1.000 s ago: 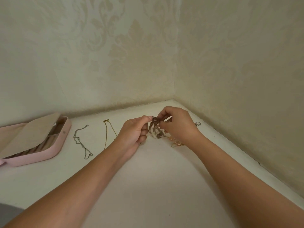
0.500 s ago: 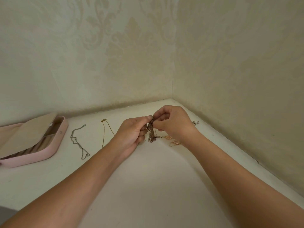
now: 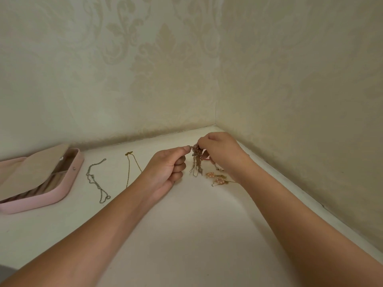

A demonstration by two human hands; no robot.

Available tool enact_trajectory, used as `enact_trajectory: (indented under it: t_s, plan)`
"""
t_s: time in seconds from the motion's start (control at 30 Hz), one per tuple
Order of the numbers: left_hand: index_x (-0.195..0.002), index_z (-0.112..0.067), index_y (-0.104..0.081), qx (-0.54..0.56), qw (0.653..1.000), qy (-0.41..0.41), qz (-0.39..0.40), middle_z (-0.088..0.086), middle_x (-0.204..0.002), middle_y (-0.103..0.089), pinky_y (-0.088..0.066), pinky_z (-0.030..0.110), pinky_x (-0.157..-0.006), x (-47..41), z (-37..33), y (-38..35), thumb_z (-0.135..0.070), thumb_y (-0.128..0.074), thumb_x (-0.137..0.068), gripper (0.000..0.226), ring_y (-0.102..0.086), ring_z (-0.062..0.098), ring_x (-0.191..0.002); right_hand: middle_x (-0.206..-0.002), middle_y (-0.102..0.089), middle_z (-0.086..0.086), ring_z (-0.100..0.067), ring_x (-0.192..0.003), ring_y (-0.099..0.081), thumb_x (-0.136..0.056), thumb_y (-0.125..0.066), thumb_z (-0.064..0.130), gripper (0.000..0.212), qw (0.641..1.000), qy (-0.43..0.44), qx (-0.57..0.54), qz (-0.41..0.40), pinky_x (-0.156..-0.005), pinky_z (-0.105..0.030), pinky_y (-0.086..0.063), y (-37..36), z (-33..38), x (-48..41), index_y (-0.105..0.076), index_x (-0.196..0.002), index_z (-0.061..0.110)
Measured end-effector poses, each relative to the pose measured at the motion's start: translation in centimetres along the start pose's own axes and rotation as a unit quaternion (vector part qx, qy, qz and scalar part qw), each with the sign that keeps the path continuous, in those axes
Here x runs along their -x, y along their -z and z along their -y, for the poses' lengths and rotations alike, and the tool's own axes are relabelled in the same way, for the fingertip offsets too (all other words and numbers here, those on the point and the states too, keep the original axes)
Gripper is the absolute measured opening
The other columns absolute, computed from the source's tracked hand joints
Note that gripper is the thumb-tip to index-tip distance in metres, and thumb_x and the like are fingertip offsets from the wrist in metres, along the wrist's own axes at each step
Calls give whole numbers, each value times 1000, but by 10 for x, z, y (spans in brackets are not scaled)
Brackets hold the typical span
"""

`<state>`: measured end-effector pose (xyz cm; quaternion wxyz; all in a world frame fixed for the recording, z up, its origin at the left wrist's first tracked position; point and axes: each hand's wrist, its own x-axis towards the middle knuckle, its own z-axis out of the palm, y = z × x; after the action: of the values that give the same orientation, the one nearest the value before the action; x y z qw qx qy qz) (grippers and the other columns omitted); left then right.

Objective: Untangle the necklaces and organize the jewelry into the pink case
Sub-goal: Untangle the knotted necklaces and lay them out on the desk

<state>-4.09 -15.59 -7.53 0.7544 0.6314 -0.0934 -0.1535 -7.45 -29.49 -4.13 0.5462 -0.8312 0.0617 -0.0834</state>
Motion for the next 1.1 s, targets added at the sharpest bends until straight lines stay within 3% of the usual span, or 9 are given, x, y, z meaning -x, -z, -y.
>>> enact_trajectory:
  t_s: [0.1, 0.17, 0.3, 0.47, 0.53, 0.7, 0.8, 0.9, 1.1]
  plan:
    - [-61, -17, -62, -31, 999, -16, 13, -8, -53, -18, -18, 15, -36, 4, -2, 1, -17, -56, -94, 34, -17, 5, -43, -75, -69, -6, -11, -53, -43, -90, -48, 8, 16, 983, -48, -155, 89, -59, -23, -38, 2, 1, -1, -63, -84, 5]
    - [-65, -17, -62, -50, 998, -24, 20, -8, -54, -18, -19, 14, -36, 7, -4, 0, -18, -54, -95, 31, -16, 5, -43, -69, -66, -3, -10, -53, -41, -90, -50, 7, 15, 974, -56, -187, 116, -53, -19, -37, 4, 0, 0, -61, -79, 9]
    - [-44, -25, -61, -64, 997, -28, 21, -9, -52, -18, -19, 13, -36, 8, -6, -1, -20, -56, -95, 51, -16, 5, -43, -67, -64, 5, -6, -55, -46, -87, -67, 18, 10, 984, -25, -124, 125, -56, -17, -39, 7, -1, 2, -68, -92, 10]
    - [-76, -10, -66, -40, 997, -70, -2, -4, -56, -41, -38, 15, -46, 3, -2, 3, -10, -60, -90, 15, -37, 6, -49, -66, -65, 0, -4, -53, -53, -75, -81, 17, 14, 995, 38, -59, 65, -55, -14, -43, 11, -3, 1, -72, -84, 10]
    - [-76, -9, -65, -35, 997, -70, -1, -3, -54, -43, -41, 16, -48, 1, 0, 4, -8, -60, -90, 15, -40, 7, -50, -70, -68, -2, -6, -57, -59, -77, -78, 9, 8, 996, 53, -44, 56, -57, -15, -46, 10, -3, 1, -71, -79, 12]
    - [-79, -10, -63, -13, 997, -70, -7, -6, -52, -41, -38, 16, -46, -2, -2, 5, -9, -60, -90, 11, -40, 6, -49, -78, -66, 5, -5, -58, -56, -79, -64, 1, 23, 988, 105, 111, -21, -50, -14, -36, 6, -8, -2, -61, -70, 22]
    - [-81, -10, -63, 12, 997, -68, 14, -7, -54, -44, -37, 16, -45, -3, -2, 8, -10, -61, -87, 7, -42, 6, -51, -79, -69, 2, -5, -55, -63, -84, -66, 6, 15, 995, 90, 33, -2, -50, -17, -42, 8, -7, -2, -63, -83, 20]
    - [-82, -11, -66, -10, 996, -77, 37, -7, -60, -52, -37, 15, -47, -1, -1, 10, -14, -61, -86, 7, -44, 4, -54, -80, -72, -1, -9, -59, -65, -83, -72, 10, 14, 994, 63, -53, 75, -49, -18, -44, 9, -3, 1, -66, -96, 11]
    - [-81, -13, -68, -50, 994, -96, 1, -9, -61, -42, -28, 14, -44, -3, -2, 11, -20, -66, -83, 7, -33, 4, -52, -74, -71, -4, -6, -51, -60, -80, -75, 7, 11, 994, 60, -25, 84, -46, -14, -41, 7, -3, 4, -67, -88, 6]
